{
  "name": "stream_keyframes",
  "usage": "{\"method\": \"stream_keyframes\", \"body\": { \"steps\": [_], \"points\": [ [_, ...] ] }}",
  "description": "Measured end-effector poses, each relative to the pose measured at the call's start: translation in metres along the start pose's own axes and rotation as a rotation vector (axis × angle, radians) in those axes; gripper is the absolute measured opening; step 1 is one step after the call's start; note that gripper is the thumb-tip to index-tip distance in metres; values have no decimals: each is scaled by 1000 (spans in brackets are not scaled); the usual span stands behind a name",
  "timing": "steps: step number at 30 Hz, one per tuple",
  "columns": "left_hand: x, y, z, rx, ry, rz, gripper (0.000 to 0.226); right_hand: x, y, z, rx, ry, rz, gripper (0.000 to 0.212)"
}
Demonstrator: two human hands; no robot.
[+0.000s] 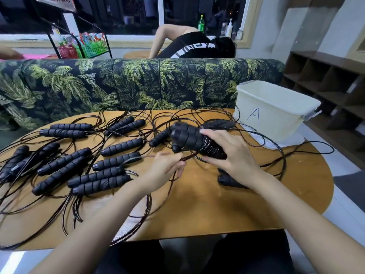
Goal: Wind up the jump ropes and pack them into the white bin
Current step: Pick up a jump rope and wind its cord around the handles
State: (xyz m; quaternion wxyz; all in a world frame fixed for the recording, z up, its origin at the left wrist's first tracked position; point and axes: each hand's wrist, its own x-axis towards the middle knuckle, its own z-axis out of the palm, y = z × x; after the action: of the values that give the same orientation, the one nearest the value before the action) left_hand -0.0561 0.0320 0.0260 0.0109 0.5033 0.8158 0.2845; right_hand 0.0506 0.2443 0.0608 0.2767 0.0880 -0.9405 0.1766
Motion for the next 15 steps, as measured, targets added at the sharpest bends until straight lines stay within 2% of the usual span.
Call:
{"method": "stream_keyframes", "body": {
  "steps": [2,3,4,6,8,11,13,15],
  "points": [
    [5,-14,-7,169,62,20,26,-3,-4,-2,-6,-84,-142,60],
    [8,-15,-13,219,40,-9,28,-5,-6,-2,-30,-124,-213,59],
    [13,-18,-19,270,29,47,35,-7,-6,-2,-65,-158,-280,58],
    [25,-25,-29,564,-41,309,22,-11,-5,-2,-160,-221,-402,56],
    [36,-22,-46,778,-103,392,12,-17,-3,0,-281,-306,-472,56],
    [45,-9,-64,935,-134,405,20,-30,7,11,-441,-398,-386,62],
    [47,0,-66,978,-93,420,25,-34,16,16,-451,-341,-210,66],
    [48,13,-57,953,-83,331,29,-34,24,17,-458,-244,-40,66]
  ]
}}
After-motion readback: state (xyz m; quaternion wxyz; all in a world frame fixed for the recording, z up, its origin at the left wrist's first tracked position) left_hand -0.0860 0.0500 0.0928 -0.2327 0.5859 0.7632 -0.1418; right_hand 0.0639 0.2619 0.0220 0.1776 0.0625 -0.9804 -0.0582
